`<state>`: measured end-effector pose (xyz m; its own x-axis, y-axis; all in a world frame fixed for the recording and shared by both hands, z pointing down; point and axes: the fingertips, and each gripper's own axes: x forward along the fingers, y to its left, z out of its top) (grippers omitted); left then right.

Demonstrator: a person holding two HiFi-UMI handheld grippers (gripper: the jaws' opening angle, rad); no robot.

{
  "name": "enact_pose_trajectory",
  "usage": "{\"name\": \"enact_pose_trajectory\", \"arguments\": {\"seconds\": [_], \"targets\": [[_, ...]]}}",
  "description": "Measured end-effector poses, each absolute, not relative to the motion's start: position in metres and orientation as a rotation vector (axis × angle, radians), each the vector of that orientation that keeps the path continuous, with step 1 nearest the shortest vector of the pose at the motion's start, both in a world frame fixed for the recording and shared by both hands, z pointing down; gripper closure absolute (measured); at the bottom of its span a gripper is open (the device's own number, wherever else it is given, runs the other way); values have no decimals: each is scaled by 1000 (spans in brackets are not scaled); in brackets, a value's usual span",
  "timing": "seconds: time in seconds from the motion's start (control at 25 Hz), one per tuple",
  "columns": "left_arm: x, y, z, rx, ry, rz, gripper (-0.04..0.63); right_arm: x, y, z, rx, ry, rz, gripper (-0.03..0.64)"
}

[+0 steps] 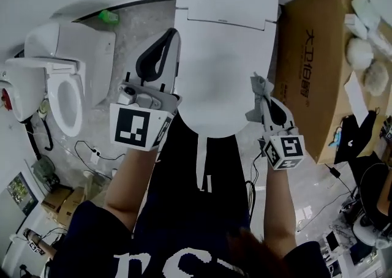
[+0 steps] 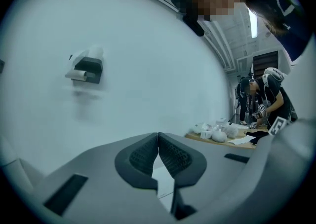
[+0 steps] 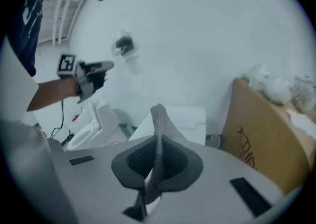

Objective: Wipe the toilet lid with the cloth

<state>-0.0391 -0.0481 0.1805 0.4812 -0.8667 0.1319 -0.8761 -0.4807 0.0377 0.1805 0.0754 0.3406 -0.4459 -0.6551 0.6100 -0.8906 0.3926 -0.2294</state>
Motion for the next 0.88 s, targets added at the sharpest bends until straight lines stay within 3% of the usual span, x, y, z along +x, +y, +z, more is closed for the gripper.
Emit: {"name": "enact_pose_trajectory", "arguments": {"seconds": [0.24,0.48,0.88], "targets": [[-42,-41,77,2633,-1605,66,574,227,23,135,1730,-2444,432,594],[-51,-22,-5,2654,-1671,52,574,220,23,-19,1792,-2573,132,594],[-51,0,-60,2670,-1640,187,574,214,24,-112,1781,-2617,-67,595]]}}
